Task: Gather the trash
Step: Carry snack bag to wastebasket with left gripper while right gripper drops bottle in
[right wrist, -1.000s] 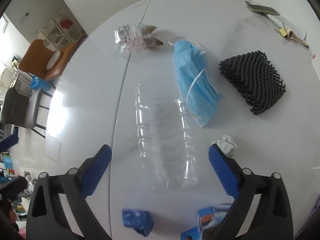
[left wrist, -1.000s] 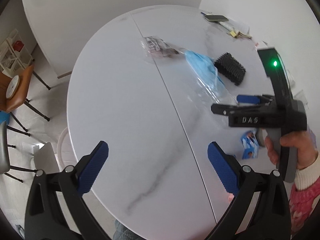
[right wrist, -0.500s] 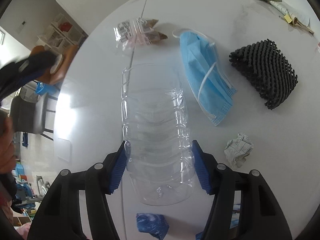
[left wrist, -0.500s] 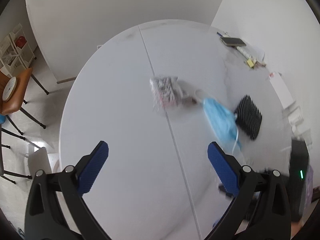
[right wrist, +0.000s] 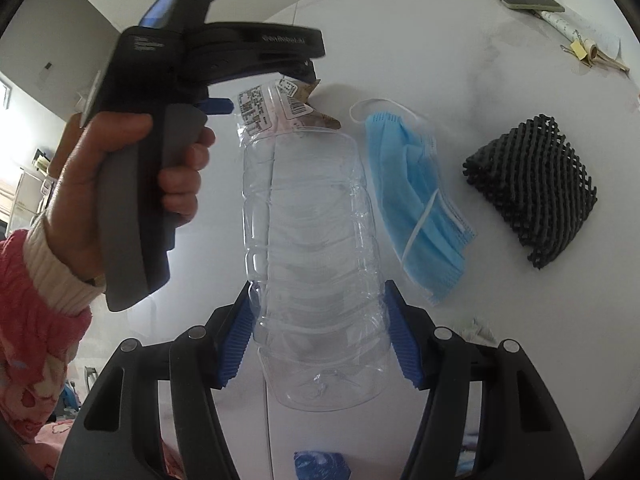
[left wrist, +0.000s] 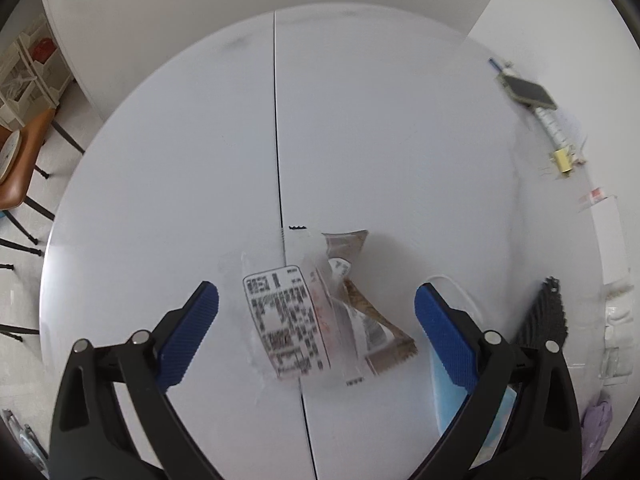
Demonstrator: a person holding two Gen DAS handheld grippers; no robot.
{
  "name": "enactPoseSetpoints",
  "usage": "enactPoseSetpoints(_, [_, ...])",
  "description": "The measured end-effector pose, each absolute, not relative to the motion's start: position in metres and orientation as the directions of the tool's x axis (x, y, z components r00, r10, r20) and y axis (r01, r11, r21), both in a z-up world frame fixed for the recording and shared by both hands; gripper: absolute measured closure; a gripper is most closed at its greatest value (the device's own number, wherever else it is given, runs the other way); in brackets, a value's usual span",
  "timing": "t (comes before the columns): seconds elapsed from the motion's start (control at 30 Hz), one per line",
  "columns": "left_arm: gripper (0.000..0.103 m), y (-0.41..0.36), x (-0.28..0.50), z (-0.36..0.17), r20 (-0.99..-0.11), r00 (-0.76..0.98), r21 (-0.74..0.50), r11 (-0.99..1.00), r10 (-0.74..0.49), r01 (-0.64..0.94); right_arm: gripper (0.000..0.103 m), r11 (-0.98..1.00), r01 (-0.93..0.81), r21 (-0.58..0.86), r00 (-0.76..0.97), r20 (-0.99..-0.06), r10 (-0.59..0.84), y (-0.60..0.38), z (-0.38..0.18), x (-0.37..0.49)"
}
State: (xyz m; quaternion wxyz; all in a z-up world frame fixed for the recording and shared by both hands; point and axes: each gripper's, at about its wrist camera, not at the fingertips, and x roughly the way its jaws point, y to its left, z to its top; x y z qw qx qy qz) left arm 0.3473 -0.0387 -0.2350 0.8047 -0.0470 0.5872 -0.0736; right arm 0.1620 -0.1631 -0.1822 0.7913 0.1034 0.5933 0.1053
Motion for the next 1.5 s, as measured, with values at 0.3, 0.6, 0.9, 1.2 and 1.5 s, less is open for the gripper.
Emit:
enactPoseSetpoints(0.3, [0.058,-0.040,0.357,-0.251,-0.948,0.280,-0.148,0.988,-0.152,0.036,0.041,0.949,-0.057,0.310,0.250,-0.916,0.314,-0.174,-0.193,0.177])
enactPoseSetpoints(0.6, [0.064,-0.001,0.319,-0.216,-0.934,0.334,-0.136,0.991,-0.129,0.004,0.041,0.938,-0.104,0.331,0.269,-0.898,0.347,-0.171,-0.183,0.163])
enactPoseSetpoints(0.9, [0.064,0.084,0.219,-0.152,-0.902,0.424,-0.114,0.991,-0.073,-0.072,0.041,0.903,-0.249,0.350,0.273,-0.869,0.412,-0.113,-0.153,0.130])
enactPoseSetpoints(1.2, [0.064,0.202,0.115,-0.122,-0.903,0.429,-0.065,0.982,0.017,-0.177,0.040,0.852,-0.352,0.387,0.218,-0.851,0.477,-0.028,-0.144,0.107])
enactPoseSetpoints(1.5, [0.063,0.306,0.045,-0.115,-0.909,0.410,-0.031,0.967,0.077,-0.251,0.040,0.798,-0.418,0.433,0.143,-0.837,0.529,0.073,-0.142,0.110])
